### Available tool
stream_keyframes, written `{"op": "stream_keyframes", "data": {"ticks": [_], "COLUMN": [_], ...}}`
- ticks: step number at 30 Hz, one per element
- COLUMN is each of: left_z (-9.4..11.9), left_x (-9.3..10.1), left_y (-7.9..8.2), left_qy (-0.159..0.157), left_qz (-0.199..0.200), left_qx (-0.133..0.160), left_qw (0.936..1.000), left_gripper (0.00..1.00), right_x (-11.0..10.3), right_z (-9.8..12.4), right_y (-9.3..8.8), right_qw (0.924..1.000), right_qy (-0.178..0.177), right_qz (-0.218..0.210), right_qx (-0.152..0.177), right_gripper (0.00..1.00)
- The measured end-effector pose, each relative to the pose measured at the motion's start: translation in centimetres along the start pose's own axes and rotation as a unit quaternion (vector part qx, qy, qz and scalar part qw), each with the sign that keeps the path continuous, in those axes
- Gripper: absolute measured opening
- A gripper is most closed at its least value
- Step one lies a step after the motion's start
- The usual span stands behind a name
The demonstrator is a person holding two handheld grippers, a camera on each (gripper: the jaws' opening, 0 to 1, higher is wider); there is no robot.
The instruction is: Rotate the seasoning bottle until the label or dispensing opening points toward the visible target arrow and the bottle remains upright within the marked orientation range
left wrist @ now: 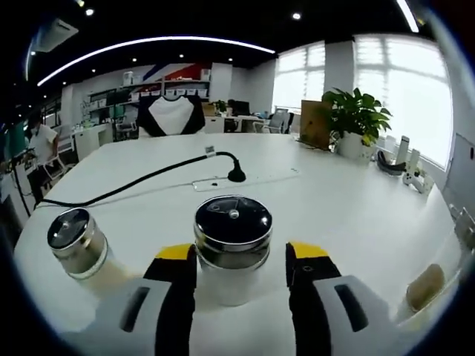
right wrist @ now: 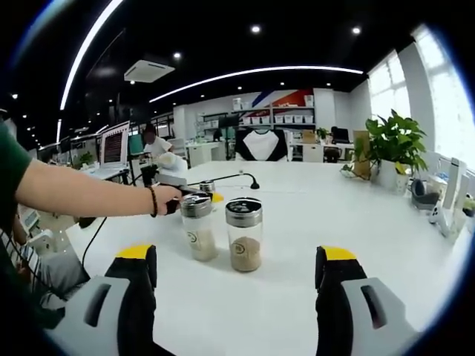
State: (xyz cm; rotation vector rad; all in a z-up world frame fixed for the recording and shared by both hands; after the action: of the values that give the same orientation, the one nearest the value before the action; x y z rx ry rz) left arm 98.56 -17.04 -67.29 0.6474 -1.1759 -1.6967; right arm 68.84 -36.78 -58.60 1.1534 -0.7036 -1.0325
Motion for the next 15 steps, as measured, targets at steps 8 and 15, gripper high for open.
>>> {"op": "stream_keyframes", "data": {"ticks": [8,15], "left_z": [-0.16,-0.34], "left_x": [-0.65,-0.86], "left_y": [-0.22,-0.35], "left_qy": [0.016,0.014], "left_qz": [-0.013,-0.021], "left_qx": [-0.007,0.004], "left_qw": [0.9998,0.9997], "left_gripper": [0.37,0.36], "right_x": [0.28,0.22], "right_z": [0.15,0.11], "right_y": [0.58,0.04], "right_qw": [0.9999,0.9999], "right_qy": [-0.003,0.001], "right_qz": [-0.011,-0.014], "right_qx": [0.01,0.002], "right_gripper": [0.89,0.88]}}
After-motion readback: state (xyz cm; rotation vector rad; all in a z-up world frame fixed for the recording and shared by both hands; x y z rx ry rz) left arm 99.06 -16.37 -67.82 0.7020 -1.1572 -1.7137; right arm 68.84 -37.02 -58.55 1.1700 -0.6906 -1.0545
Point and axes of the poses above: the point that each gripper's makers call its tool centre point, and the gripper's own axes: z roughly backward along the fingers, x roughly to its right, y roughly out of its top, the point moved 3 cm from there along z, roughly backward along the fingers, and after that the axes turned 1 degree about y, right-handed, at the moved point
